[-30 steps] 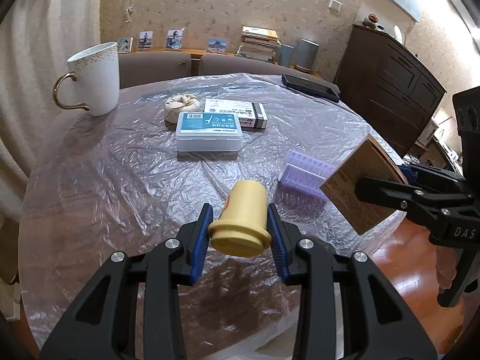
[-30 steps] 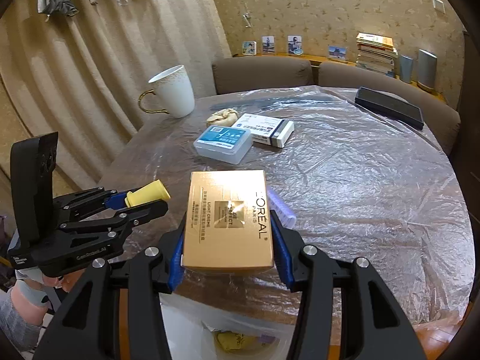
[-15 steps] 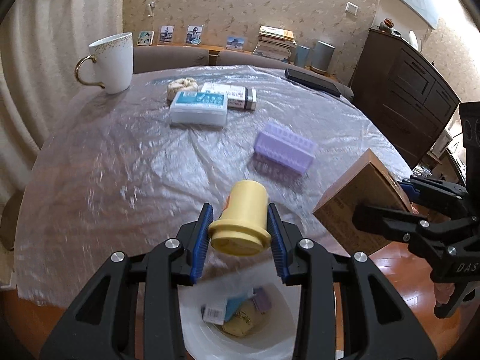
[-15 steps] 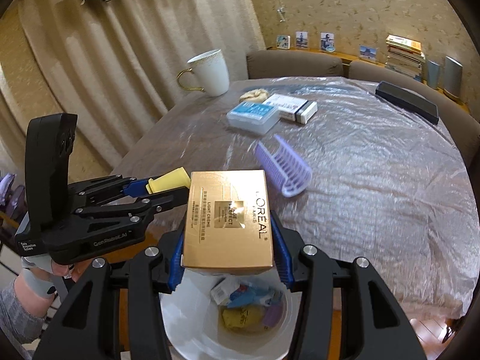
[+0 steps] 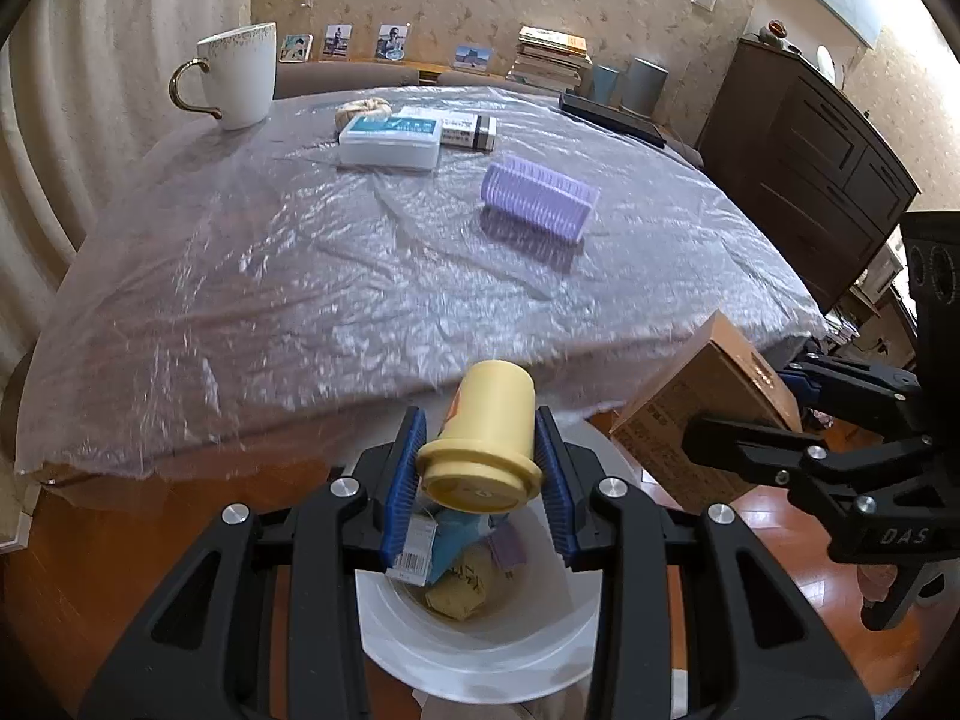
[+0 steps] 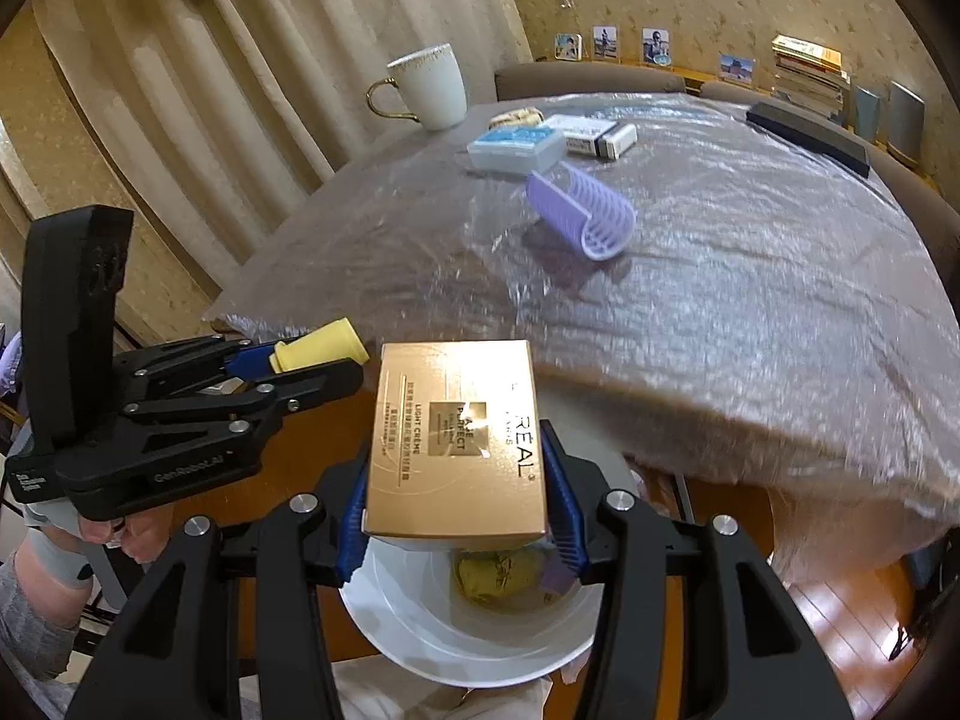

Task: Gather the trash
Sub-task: 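Carry the yellow cup with the left tool while the right tool carries the gold box over the bin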

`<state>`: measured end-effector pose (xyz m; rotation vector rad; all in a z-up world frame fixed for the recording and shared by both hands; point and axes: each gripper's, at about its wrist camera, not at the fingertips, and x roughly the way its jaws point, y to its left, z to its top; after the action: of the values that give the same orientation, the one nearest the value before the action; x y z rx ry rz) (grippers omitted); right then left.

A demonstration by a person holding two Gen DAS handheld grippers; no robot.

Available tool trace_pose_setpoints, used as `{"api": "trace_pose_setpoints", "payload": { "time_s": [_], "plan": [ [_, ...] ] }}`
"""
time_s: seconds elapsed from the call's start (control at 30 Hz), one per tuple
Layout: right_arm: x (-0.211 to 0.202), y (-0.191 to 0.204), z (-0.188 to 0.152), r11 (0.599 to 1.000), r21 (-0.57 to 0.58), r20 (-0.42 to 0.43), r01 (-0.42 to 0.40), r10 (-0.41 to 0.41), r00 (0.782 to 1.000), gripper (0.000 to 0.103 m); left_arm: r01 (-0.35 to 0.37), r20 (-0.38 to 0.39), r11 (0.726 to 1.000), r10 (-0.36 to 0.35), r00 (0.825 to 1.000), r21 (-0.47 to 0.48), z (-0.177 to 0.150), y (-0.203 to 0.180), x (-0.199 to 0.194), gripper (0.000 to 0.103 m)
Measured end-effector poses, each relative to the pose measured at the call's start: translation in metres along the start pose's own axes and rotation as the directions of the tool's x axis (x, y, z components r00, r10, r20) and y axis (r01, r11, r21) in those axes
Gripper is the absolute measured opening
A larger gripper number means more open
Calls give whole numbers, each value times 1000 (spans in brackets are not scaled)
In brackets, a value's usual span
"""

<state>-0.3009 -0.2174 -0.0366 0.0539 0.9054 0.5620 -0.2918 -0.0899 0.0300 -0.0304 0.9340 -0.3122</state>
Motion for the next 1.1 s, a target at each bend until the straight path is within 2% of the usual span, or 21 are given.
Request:
{"api": "trace_pose_setpoints", "payload": {
  "time_s": [0.5, 1.1],
  "plan": [
    [15, 25, -27, 996, 59, -53, 65, -62, 997, 48, 54, -56, 998, -52, 997, 38, -33, 13, -7, 38],
    [48, 39, -49, 989, 62, -133, 133, -124, 983, 48, 64, -156, 995, -52, 986, 70, -63, 26, 17, 38]
  ]
}}
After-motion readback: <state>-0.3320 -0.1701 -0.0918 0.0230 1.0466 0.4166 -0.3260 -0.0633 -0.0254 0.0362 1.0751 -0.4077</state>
